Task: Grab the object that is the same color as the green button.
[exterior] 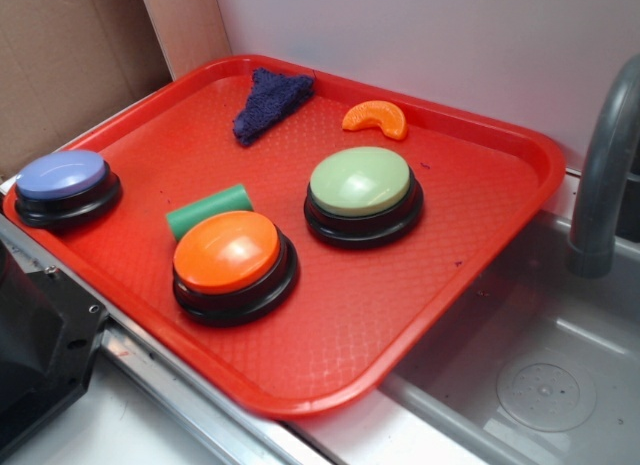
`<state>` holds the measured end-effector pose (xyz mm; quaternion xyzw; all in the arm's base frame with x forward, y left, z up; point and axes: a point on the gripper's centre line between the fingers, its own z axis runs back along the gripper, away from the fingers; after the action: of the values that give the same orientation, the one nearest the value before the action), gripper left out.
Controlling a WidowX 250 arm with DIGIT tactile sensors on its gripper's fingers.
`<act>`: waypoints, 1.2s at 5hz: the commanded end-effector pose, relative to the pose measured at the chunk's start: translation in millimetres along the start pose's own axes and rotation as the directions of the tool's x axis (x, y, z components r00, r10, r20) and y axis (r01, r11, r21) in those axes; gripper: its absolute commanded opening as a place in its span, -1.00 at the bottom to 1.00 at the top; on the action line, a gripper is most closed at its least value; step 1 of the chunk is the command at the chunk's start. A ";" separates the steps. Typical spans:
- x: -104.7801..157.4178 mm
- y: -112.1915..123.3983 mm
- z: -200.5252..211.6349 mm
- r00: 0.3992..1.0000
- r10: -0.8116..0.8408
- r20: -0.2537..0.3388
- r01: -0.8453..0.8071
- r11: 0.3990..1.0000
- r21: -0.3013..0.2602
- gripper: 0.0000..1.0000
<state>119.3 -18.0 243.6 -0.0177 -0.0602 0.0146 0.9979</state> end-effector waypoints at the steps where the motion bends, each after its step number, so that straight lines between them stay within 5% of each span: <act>1: 0.0 0.0 0.0 1.000 0.000 0.000 0.000 1.000 0.000 1.00; 2: 24.2 33.9 -48.8 0.976 0.204 -0.079 -0.198 0.977 0.075 1.00; 3: 38.5 47.5 -88.7 0.944 0.320 -0.079 -0.312 0.945 0.100 1.00; 6: 38.8 24.7 -173.2 0.951 0.283 -0.128 -0.267 0.955 0.129 1.00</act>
<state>175.7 2.8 72.6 0.0337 0.0281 0.1581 0.9864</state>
